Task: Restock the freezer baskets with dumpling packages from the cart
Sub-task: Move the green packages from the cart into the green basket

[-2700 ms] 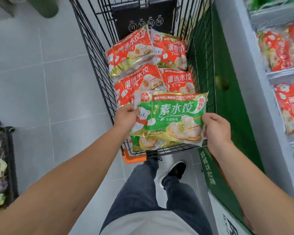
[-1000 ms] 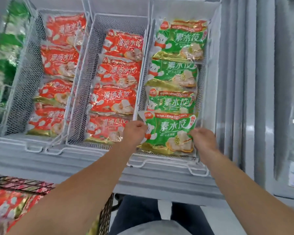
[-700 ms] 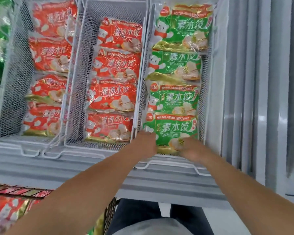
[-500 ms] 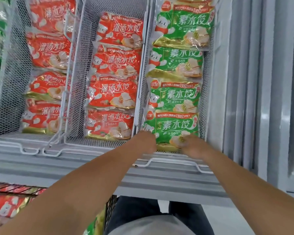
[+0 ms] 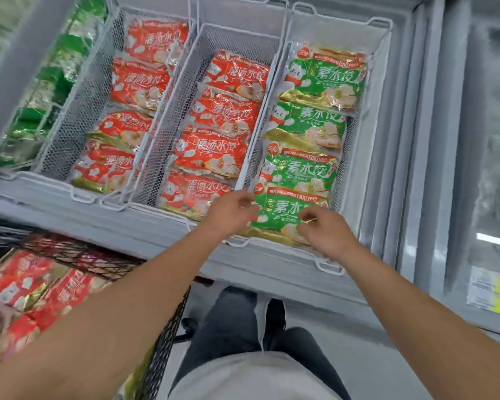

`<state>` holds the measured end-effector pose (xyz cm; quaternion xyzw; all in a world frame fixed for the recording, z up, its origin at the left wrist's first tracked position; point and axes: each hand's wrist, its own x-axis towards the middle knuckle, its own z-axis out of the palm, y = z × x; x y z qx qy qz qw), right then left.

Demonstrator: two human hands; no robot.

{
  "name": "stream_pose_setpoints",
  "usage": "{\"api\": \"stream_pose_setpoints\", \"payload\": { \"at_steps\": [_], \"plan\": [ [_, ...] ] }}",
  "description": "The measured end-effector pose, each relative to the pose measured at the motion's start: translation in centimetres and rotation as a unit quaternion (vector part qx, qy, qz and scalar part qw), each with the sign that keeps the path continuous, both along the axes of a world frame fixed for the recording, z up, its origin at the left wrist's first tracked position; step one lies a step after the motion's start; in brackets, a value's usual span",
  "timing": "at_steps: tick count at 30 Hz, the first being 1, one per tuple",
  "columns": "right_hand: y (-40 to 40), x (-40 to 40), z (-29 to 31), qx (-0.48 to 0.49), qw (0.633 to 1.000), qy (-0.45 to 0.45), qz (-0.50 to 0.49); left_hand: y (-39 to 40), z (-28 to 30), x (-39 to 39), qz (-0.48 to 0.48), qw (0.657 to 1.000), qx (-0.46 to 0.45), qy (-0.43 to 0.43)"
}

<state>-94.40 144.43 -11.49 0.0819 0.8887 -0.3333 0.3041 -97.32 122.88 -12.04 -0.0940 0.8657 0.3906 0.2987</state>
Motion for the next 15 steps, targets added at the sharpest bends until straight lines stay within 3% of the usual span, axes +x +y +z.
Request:
{"api": "stream_pose_setpoints", "payload": {
  "at_steps": [7, 15],
  "plan": [
    [-4.2, 3.8, 4.1, -0.035, 0.989, 0.116, 0.085, -3.5, 6.7, 9.6, 0.262, 0.955, 0.116, 0.074],
    [-14.5, 9.9, 7.1, -0.127, 0.959, 0.145, 0.210, -11.0, 8.3, 23.7, 0.441, 0.888, 0.091, 0.094]
  ]
}}
